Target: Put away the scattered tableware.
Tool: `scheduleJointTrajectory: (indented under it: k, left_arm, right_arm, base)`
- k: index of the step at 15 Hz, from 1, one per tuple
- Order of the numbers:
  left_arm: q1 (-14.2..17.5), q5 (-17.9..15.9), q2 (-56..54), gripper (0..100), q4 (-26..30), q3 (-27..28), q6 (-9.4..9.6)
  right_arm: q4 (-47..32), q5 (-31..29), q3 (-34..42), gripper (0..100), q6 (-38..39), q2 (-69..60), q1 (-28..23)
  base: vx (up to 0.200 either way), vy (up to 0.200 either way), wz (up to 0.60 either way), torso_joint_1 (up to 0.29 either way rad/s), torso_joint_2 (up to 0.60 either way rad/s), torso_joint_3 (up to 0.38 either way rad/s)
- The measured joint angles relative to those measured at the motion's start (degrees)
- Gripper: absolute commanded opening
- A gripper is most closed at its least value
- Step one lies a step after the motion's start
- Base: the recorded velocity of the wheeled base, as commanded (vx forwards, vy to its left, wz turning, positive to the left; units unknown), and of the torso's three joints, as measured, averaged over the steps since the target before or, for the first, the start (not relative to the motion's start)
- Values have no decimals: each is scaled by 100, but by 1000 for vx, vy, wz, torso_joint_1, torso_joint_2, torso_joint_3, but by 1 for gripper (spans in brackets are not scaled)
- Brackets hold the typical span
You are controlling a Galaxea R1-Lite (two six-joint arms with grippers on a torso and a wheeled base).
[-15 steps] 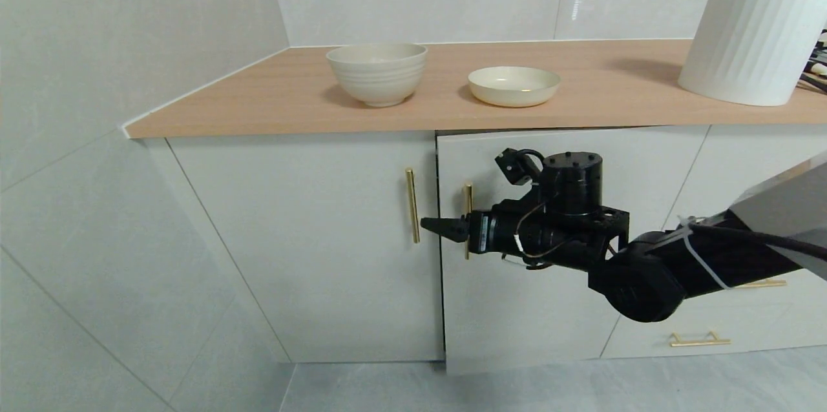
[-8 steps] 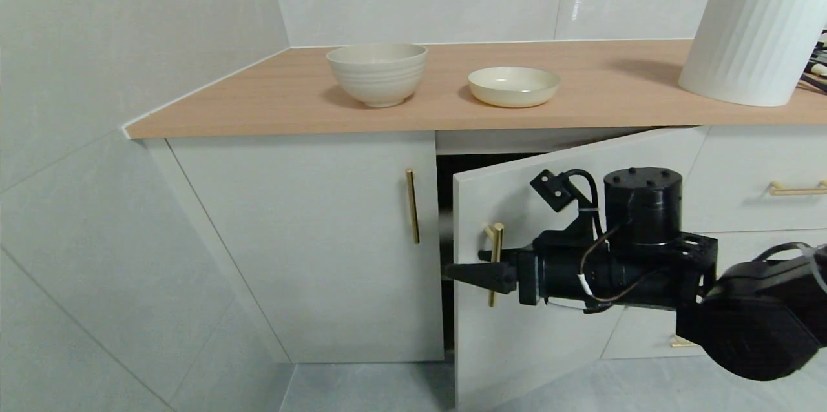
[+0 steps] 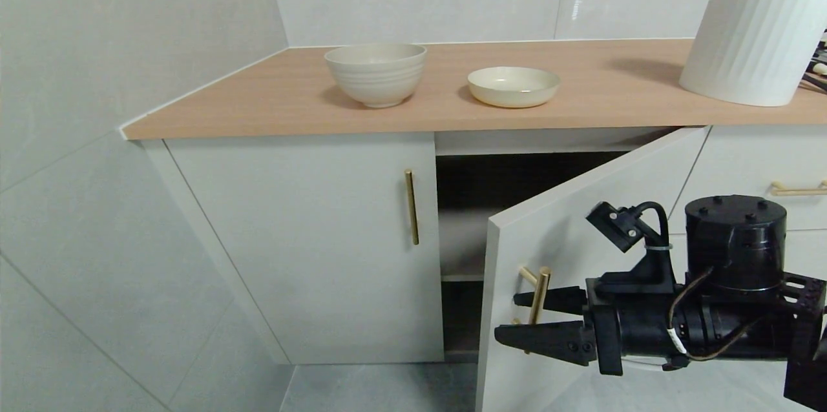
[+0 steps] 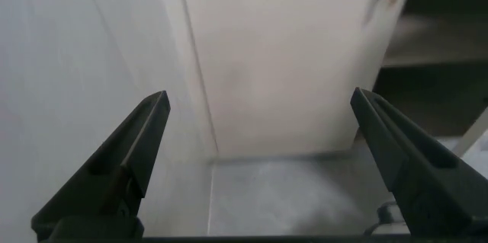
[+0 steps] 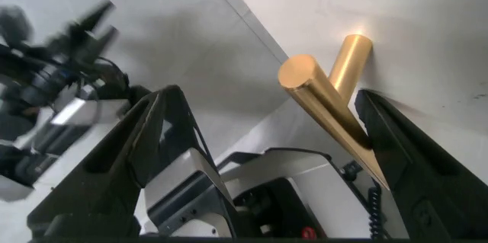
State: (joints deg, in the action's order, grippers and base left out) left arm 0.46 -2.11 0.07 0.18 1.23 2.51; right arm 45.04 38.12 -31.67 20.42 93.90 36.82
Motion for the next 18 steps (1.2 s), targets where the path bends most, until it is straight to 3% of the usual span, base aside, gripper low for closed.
scheduleJointTrajectory:
  k: [4,8,10,11,16,18]
  left_arm:
    - [-54,-755,645,100,402,1298,38]
    - [-106,-1541,2616,100,561,2889,41]
    - [-316,-1819,3782,100,482,3534,-13]
    - [-482,-1897,4323,0,347,3749,-40]
    - [-1358,-2058,6649,0,-869,4185,-219]
    - [-1629,-2074,7335,0,-1435,4226,-630]
  right_arm:
    - [35,15,207,100,-72,-102,0]
    - [167,15,518,100,-79,-302,9]
    - [230,13,712,100,-79,-430,15]
    - [233,15,772,100,-79,-477,15]
    - [226,20,867,100,-74,-557,26]
    - [213,20,874,100,-162,-562,26]
  base:
    - [0,0,0,0,0,0]
    - [0,0,0,0,0,0]
    - [0,0,0,0,0,0]
    - [0,0,0,0,0,0]
    - [0,0,0,0,0,0]
    - [0,0,0,0,0,0]
